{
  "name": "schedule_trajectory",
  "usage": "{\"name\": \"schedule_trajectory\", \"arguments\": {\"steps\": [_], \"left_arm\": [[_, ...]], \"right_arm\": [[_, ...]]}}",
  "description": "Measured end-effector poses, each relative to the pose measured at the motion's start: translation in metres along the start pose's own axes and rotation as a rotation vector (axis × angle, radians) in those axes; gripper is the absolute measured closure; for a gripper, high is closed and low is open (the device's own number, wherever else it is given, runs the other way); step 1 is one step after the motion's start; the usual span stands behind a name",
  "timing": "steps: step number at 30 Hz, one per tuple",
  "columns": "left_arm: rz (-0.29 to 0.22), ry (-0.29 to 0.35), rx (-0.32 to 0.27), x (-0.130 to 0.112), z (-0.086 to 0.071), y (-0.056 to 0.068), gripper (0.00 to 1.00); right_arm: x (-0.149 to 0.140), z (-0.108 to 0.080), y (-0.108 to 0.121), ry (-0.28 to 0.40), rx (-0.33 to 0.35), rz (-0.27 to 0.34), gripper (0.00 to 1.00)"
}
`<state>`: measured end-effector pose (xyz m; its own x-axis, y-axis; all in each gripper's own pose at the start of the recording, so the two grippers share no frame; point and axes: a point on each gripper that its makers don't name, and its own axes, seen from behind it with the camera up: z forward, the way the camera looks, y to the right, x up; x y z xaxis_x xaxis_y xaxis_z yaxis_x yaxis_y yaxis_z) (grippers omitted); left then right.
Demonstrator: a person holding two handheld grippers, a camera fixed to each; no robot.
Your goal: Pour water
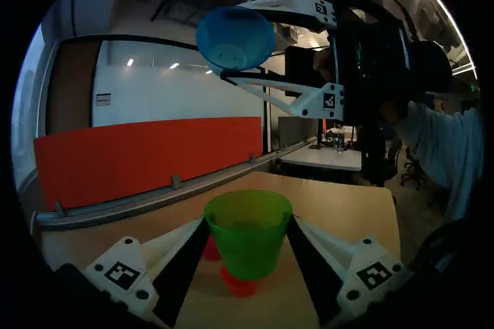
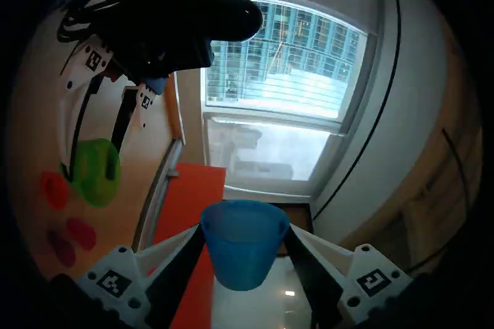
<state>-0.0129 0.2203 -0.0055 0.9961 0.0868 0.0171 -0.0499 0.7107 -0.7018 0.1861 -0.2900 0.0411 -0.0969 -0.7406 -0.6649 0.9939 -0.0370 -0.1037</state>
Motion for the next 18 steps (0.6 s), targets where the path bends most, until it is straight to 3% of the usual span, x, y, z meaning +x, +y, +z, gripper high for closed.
{"name": "schedule_trajectory", "arguments": {"steps": [6,18], "left_arm": [[0.000,0.006,0.002,0.003,-0.001,-0.001,0.14],[0.007,0.010,0.011,0.004,-0.001,-0.003,0.14]], "right_arm": [[-0.006,-0.002,0.000,-0.001,0.006,0.115,0.09],[-0.008,-0.010,-0.017,0.007,0.039,0.442,0.09]]}}
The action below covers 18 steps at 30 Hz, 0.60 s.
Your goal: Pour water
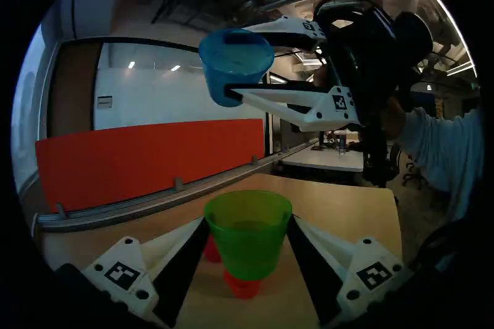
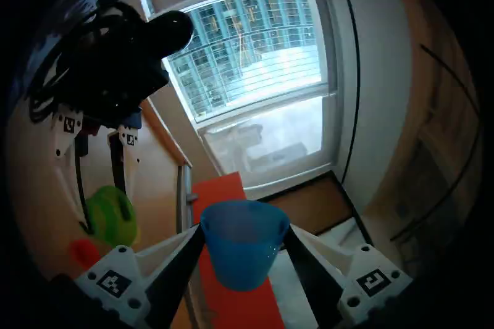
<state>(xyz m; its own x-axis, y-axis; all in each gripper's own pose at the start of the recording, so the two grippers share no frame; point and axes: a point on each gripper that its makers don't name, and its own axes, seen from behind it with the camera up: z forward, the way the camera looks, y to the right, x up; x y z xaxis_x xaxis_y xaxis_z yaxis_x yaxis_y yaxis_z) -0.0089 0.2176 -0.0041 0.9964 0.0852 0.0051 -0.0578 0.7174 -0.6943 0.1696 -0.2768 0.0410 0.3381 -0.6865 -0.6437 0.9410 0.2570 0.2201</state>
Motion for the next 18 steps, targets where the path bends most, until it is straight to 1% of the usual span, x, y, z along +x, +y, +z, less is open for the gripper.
{"name": "schedule_trajectory", "arguments": {"steps": [9,15,18], "left_arm": [[0.004,0.001,0.004,0.001,0.000,-0.002,0.15],[0.007,0.003,0.008,0.002,0.000,-0.005,0.14],[0.009,0.005,0.011,0.004,0.000,-0.006,0.15]], "right_arm": [[0.011,-0.007,-0.007,0.031,0.005,0.291,0.09],[0.016,-0.009,-0.012,0.039,0.026,0.480,0.09],[0.018,-0.010,-0.013,0.043,0.037,0.587,0.09]]}}
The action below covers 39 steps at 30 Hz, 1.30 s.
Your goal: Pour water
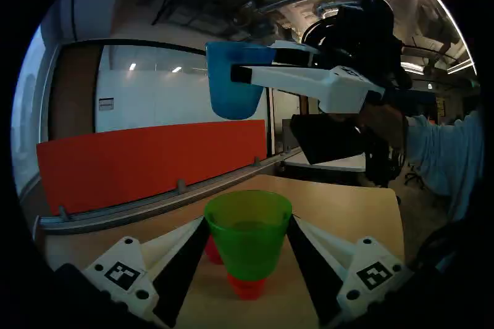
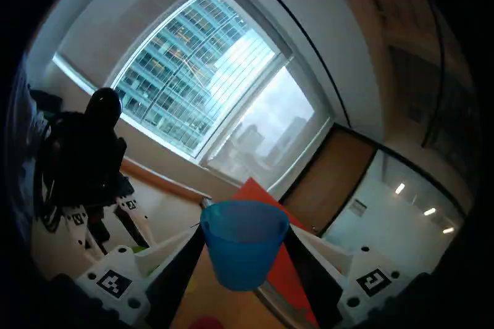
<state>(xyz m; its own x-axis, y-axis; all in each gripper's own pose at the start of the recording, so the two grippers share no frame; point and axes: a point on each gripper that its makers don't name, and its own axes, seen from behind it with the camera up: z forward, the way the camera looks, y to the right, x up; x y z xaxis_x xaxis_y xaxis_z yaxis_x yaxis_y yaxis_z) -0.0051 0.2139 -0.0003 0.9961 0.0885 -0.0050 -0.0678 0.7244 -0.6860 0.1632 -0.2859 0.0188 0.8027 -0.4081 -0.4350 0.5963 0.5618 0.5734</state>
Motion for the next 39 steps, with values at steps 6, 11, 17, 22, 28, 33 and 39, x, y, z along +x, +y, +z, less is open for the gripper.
{"name": "schedule_trajectory", "arguments": {"steps": [6,11,17,22,28,33,39], "left_arm": [[0.004,0.001,0.004,0.002,0.000,-0.001,0.14],[0.009,0.001,0.008,0.002,0.000,-0.003,0.14],[0.012,-0.002,0.014,0.002,0.001,-0.004,0.14],[0.018,0.001,0.016,0.005,0.000,-0.003,0.14],[0.022,0.000,0.018,0.006,-0.002,-0.003,0.14],[0.027,-0.003,0.028,0.006,-0.004,-0.007,0.14],[0.026,-0.009,0.043,0.004,-0.008,-0.012,0.15]], "right_arm": [[0.002,-0.001,-0.005,-0.002,0.033,0.217,0.09],[0.004,-0.001,-0.005,-0.001,0.056,0.365,0.09],[0.007,-0.003,-0.001,0.005,0.071,0.495,0.09],[0.006,-0.005,0.001,-0.002,0.073,0.538,0.09],[0.002,-0.008,0.002,-0.012,0.065,0.531,0.09],[-0.004,-0.014,0.004,-0.025,0.057,0.533,0.09],[-0.013,-0.025,0.012,-0.039,0.035,0.533,0.09]]}}
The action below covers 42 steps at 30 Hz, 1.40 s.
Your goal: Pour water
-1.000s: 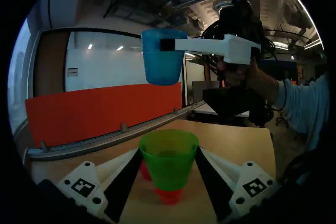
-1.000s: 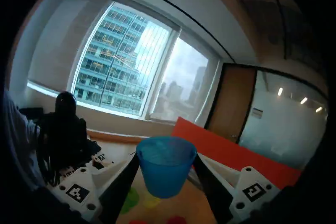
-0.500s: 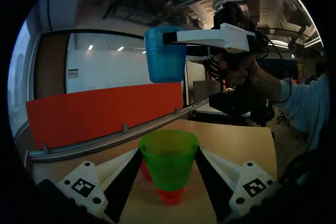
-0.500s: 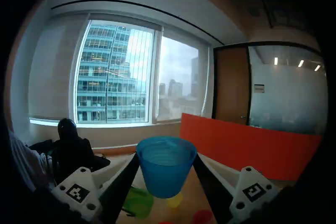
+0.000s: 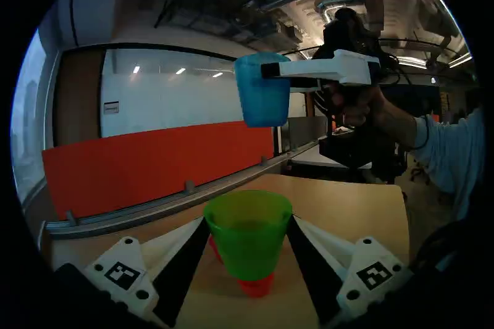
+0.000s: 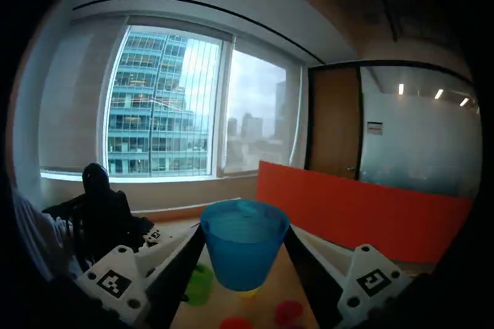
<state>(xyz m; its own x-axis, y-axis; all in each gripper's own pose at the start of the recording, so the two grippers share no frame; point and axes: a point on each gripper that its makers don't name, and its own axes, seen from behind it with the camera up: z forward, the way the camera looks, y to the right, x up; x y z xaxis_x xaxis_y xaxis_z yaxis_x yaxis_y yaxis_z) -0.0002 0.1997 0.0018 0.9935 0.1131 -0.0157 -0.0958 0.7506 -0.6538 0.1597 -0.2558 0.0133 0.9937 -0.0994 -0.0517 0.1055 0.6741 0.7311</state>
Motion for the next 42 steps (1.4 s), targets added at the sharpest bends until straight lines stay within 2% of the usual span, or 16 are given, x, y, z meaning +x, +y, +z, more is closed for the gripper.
{"name": "schedule_trajectory", "arguments": {"steps": [12,20,33,42], "left_arm": [[-0.009,-0.016,0.036,-0.006,-0.007,-0.014,0.15],[-0.008,-0.022,0.049,-0.006,-0.010,-0.017,0.14],[-0.006,-0.043,0.046,-0.011,-0.010,-0.016,0.14],[0.002,-0.089,0.047,-0.024,-0.013,-0.017,0.14]], "right_arm": [[-0.011,-0.030,0.026,-0.012,-0.058,0.008,0.09],[-0.014,-0.045,0.039,-0.005,-0.091,0.020,0.09],[-0.027,-0.052,0.042,-0.023,-0.100,0.017,0.09],[-0.053,-0.056,0.041,-0.052,-0.089,0.011,0.09]]}}
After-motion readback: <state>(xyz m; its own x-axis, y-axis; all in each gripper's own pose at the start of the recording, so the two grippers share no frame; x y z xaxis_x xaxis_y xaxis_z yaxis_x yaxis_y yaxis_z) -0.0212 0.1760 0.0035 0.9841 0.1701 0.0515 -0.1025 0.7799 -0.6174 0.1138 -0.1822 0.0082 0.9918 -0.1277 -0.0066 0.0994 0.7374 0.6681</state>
